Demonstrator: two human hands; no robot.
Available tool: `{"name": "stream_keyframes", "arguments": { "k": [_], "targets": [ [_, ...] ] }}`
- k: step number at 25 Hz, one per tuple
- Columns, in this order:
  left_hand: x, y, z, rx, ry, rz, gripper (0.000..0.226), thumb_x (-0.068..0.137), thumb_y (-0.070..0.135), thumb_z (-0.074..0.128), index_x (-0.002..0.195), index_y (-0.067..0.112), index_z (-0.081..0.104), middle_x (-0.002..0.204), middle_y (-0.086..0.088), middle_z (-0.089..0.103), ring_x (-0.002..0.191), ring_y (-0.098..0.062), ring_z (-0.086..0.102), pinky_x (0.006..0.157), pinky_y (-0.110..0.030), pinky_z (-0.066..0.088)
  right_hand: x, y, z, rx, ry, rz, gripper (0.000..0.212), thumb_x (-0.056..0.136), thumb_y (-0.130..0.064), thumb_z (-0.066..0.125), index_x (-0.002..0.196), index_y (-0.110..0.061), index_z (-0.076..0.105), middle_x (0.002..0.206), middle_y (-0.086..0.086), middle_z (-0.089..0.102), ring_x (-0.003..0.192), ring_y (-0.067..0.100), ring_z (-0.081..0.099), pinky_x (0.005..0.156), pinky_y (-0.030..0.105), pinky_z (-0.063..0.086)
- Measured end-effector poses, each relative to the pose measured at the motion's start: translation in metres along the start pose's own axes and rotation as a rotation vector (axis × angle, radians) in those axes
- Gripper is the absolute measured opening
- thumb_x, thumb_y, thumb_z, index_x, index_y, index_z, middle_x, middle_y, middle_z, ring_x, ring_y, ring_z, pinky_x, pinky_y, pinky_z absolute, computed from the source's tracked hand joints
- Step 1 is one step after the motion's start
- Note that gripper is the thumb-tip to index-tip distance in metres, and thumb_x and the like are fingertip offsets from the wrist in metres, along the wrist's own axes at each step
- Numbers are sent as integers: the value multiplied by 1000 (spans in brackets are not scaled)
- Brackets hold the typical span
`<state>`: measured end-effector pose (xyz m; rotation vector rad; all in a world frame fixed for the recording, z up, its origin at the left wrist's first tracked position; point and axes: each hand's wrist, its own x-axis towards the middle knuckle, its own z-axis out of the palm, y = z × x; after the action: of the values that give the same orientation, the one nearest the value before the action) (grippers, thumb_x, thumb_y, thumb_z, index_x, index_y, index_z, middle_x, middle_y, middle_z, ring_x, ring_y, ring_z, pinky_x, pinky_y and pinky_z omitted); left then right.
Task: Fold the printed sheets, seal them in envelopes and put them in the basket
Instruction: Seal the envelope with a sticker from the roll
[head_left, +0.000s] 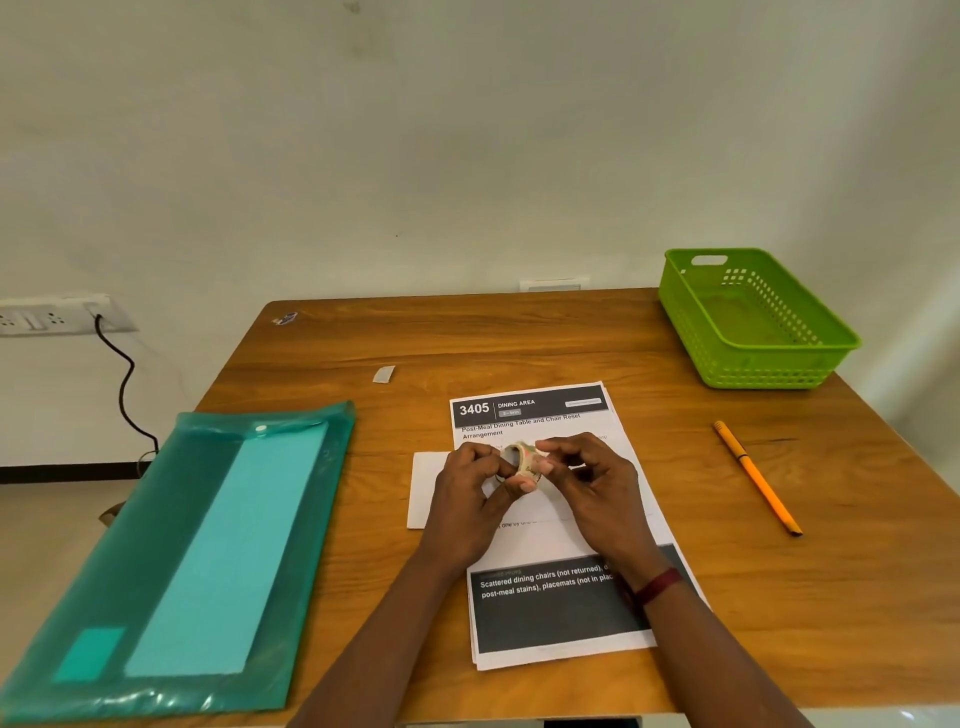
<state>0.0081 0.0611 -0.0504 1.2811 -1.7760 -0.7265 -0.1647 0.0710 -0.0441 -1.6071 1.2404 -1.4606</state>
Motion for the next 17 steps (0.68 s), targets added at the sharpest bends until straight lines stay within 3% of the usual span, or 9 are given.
{"name": "stream_keyframes", "arguments": {
  "k": [6,11,17],
  "targets": [
    [-1,4,-1,-71,29,-32,38,78,54,59,87,18,69,96,6,61,93,-10,55,73,-22,44,0,3,0,-11,-6,-27,12,82,-10,74,91,-18,74,92,-5,70,90,13,67,71,29,56],
    [1,4,-1,-86,63,-114,15,85,38,67,83,24,63,95,6,63,89,-10,57,69,-17,43,-1,2,-2,0,6,-27,13,83,-5,73,91,-15,74,91,-6,70,90,14,67,72,25,54],
    [1,0,-2,-178,142,-147,32,76,56,61,82,25,64,99,8,65,93,-12,61,72,-31,55,-1,-1,-4,71,57,44,11,83,-9,73,90,-17,74,91,-10,73,90,14,68,75,28,56]
  ]
}}
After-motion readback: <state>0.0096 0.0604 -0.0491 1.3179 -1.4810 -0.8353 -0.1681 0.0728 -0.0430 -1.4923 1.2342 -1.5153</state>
